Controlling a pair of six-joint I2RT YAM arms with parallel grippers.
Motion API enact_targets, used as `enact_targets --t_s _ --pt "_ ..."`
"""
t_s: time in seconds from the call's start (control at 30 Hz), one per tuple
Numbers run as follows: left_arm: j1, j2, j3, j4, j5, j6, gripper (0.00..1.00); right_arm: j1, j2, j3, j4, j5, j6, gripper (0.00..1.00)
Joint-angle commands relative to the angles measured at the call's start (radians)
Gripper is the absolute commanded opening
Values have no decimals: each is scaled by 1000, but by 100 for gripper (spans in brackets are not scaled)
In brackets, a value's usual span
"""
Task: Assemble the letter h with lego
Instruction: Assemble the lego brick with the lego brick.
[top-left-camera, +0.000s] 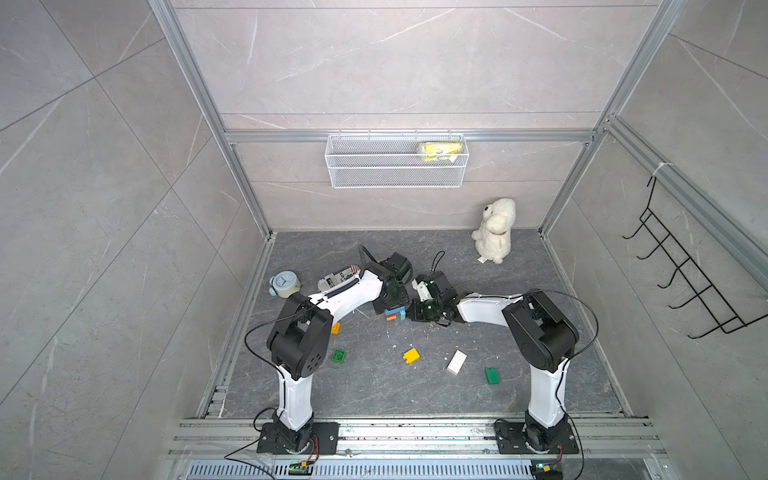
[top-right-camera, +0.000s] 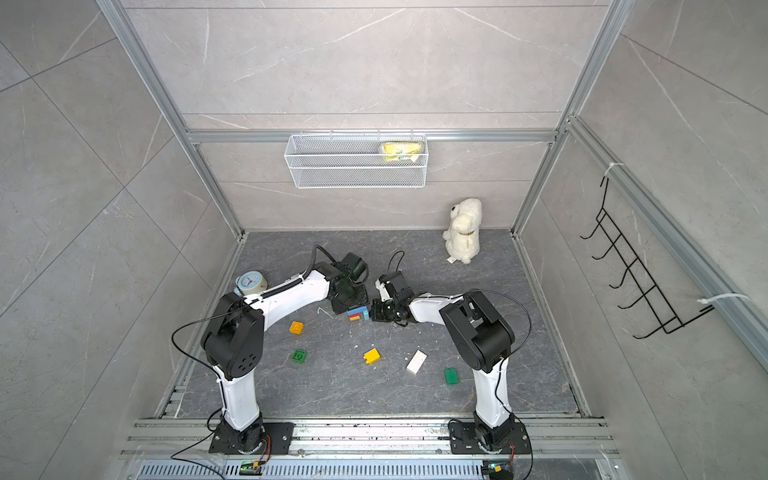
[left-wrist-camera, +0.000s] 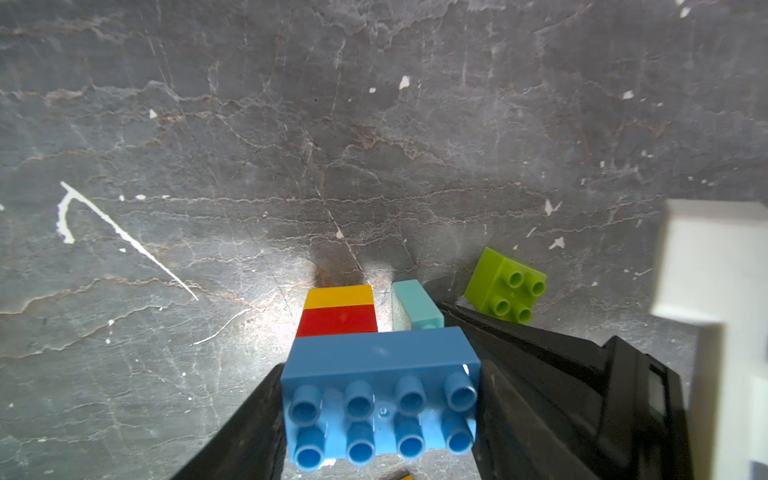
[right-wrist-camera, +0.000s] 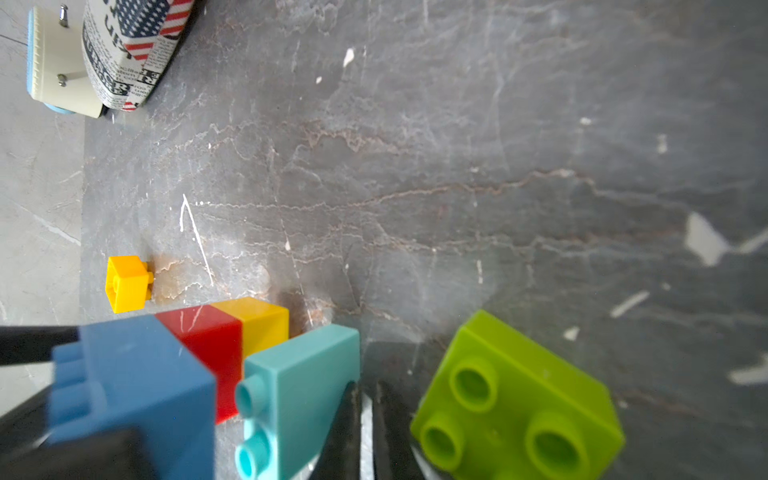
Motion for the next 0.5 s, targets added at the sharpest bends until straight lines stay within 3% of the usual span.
enact_targets --t_s 0.0,0.47 --pt "-5 12 51 -66 12 30 0 -1 19 -12 -10 -18 24 12" --pt "-5 100 142 -146 44 103 0 0 3 -18 -15 -16 25 12"
